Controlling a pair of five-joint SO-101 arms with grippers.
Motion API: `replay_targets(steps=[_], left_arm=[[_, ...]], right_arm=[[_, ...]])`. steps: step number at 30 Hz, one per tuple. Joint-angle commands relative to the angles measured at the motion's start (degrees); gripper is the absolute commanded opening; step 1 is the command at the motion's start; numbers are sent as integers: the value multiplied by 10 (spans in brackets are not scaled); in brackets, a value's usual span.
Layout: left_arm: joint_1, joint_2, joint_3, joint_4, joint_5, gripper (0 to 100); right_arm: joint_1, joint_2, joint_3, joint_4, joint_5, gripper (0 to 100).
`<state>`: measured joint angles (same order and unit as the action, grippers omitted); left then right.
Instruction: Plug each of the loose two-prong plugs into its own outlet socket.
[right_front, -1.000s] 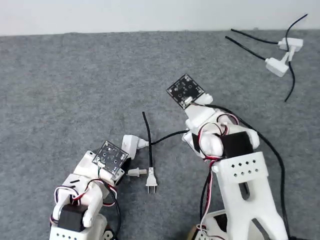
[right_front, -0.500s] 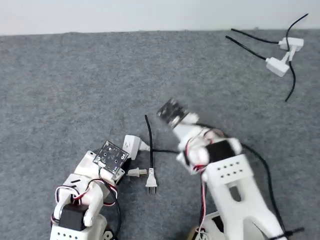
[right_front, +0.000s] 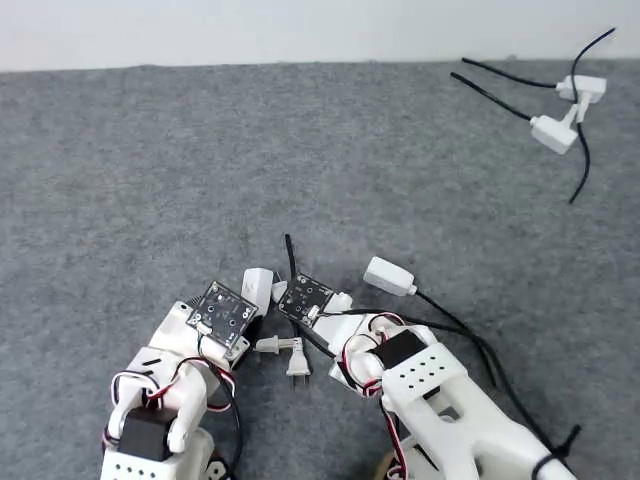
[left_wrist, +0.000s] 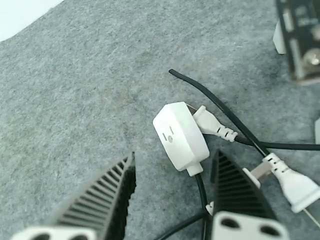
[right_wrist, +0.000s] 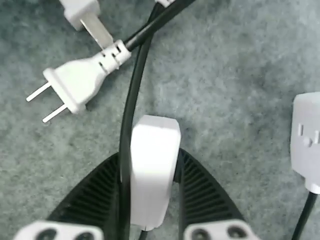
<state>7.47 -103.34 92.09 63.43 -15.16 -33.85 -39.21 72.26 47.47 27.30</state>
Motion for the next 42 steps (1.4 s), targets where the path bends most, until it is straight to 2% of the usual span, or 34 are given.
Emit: replay_targets(steps=[1,9,15,21,24,27,32,37,42], left_arm=[[4,-4,-6,-16,-2,235],[4,-4,-6,-15,-3,235],[4,-4,-6,-14,-3,235],[4,-4,-6,-14,-3,235],[4,-4,-6,-13,-3,235],[4,-4,-6,-13,-3,235],[4,-4,-6,-13,-3,235],[4,-4,-5,-14,-3,235],[5,-4,-5,-15,-3,235]], right_arm=[[-7,1,-4,-8,7,9],[-8,1,-7,10,8,27],[-8,0,-4,11,6,203],[1,-4,-5,11,7,188],[59,-3,-20,6,11,187],[128,1,-37,4,45,187],[180,1,-25,-32,62,187],[179,-5,-27,-30,57,187],[132,-5,-26,-9,57,165]])
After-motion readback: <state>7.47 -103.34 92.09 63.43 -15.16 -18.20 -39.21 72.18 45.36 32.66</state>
